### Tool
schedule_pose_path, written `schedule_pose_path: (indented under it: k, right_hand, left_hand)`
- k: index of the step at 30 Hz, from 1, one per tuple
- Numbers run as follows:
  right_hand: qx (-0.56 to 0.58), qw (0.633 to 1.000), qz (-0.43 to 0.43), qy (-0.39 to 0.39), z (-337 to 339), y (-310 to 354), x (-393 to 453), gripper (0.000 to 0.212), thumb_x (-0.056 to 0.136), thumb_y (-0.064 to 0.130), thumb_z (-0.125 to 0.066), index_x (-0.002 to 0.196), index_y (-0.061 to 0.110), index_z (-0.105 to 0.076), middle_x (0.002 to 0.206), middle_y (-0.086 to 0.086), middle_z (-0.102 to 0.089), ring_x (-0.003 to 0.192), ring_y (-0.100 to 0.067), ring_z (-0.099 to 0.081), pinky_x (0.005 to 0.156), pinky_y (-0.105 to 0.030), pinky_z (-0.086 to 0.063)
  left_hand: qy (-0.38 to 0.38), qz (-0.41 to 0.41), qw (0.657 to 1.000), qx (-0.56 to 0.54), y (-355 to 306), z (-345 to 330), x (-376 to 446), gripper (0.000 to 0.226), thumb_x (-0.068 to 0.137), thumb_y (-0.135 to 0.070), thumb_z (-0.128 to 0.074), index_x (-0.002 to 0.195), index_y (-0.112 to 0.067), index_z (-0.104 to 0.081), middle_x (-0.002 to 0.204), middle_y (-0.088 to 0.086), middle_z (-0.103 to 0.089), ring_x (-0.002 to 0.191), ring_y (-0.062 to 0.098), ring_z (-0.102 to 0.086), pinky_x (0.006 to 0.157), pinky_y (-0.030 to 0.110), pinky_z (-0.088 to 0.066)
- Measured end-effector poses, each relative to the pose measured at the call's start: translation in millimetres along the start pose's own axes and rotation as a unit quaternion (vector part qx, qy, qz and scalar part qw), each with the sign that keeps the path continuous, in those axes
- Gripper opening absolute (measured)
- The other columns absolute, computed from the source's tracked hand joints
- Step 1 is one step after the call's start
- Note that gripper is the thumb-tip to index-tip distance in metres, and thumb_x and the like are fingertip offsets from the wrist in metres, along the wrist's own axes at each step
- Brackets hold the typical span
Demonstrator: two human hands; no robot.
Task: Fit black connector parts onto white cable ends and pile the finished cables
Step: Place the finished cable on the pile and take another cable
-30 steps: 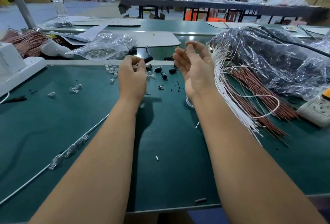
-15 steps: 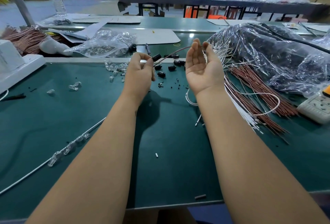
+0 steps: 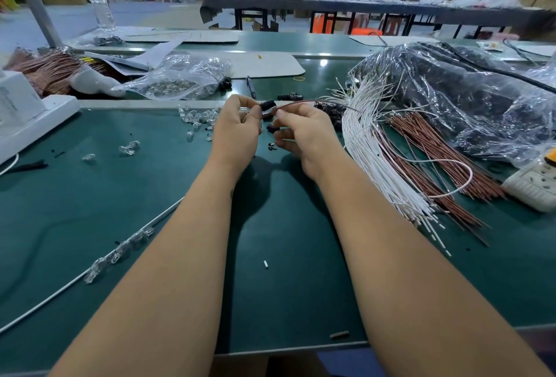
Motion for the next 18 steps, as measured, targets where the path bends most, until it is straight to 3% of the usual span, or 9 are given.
schedule_pose_path:
  k: [6,15,18]
  right_hand:
    - [-0.02,0.999,0.005,0.028,-3,-2,-1,0.005,0.091,0.009,-0.063,0.086,0.01,-0.064,0.071,-0.003,-0.062,0.054,-0.013,-0.055,0.053,-0.023,-0.052]
    - [0.1,0.992,0.05,-0.053,8,8,0,0.012,0.099,0.008,-0.051,0.088,0.01,-0.054,0.073,-0.008,-0.063,0.058,-0.018,-0.061,0.056,-0.025,-0.056]
    - [0.145,0.983,0.069,-0.091,18,12,1,0.013,0.101,0.007,-0.044,0.09,0.008,-0.05,0.071,-0.009,-0.066,0.057,-0.018,-0.064,0.057,-0.026,-0.057]
  left_hand:
    - [0.006,0.001,1.0,-0.005,-2,-1,-1,0.004,0.099,-0.013,-0.048,0.096,-0.012,-0.05,0.065,0.002,-0.053,0.054,0.012,-0.042,0.048,0.017,-0.035]
    - [-0.001,0.021,1.0,0.017,4,1,0,0.005,0.098,-0.016,-0.052,0.095,-0.012,-0.055,0.064,-0.001,-0.057,0.037,-0.002,-0.037,0.04,0.011,-0.03]
    - [-0.017,0.036,0.999,0.017,7,5,2,0.006,0.097,-0.017,-0.053,0.092,-0.016,-0.056,0.065,-0.003,-0.058,0.047,0.001,-0.043,0.043,0.01,-0.033]
Point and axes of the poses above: each hand's wrist, its own x-axis towards the middle knuckle, its own z-axis out of the back of the hand, y = z × x, the point moved 5 cm from there along x, towards the middle knuckle
